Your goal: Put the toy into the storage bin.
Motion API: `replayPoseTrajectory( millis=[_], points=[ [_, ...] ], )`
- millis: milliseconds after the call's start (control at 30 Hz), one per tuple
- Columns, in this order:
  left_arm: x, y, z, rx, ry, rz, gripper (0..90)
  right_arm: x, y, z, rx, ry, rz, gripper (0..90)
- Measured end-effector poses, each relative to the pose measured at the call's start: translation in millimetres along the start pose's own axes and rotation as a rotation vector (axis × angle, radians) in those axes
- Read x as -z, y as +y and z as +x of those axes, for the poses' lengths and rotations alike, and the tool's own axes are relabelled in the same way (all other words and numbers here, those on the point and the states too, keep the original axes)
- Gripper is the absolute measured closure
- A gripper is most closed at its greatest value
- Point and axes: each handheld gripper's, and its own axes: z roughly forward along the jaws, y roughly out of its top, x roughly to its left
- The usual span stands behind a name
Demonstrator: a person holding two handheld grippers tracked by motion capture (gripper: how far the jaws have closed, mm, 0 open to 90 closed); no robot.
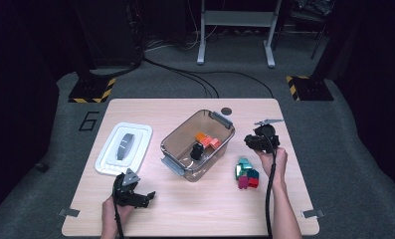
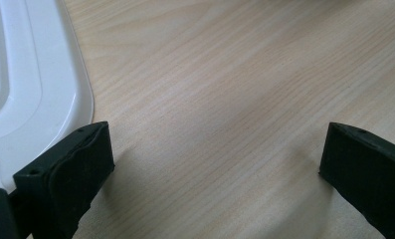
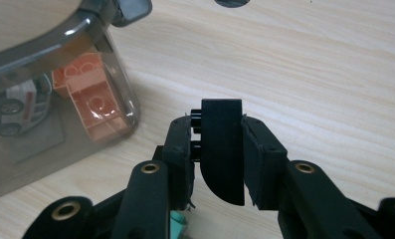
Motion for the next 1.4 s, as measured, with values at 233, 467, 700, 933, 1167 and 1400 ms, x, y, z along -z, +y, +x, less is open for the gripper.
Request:
replayPoseTrajectory(
  millis=[233, 467, 700, 933, 1167, 1400],
  points=[
    [-0.1, 0.0, 0.1, 0.000, 0.001, -0.001, 0.4, 4.4, 5.4, 2.8, 0.014, 0.000, -0.013, 67.0],
    [-0.1, 0.0, 0.0, 0.001, 0.000, -0.001, 0.5, 8.8, 10.4, 5.7, 0.011, 0.002, -0.017, 67.0],
    [0.0, 0.0, 0.1, 0.000, 0.000, 0.000, 0.5, 15.3, 17.0, 6.9, 0.023, 0.001, -0.040, 67.0],
    [0.0, 0.0, 0.1, 0.000, 0.000, 0.000, 0.5, 27.9, 28.1, 11.5, 0.035, -0.004, -0.068, 66.9],
    [0.0, 0.0, 0.1, 0.000, 0.000, 0.000, 0.5, 37.1, 39.9, 16.3, 0.062, -0.004, -0.093, 67.0],
    [0.4, 0.2, 0.2, -0.001, -0.002, 0.004, 0.5, 46.2, 54.7, 28.0, 0.089, 0.012, -0.115, 66.9]
  ],
)
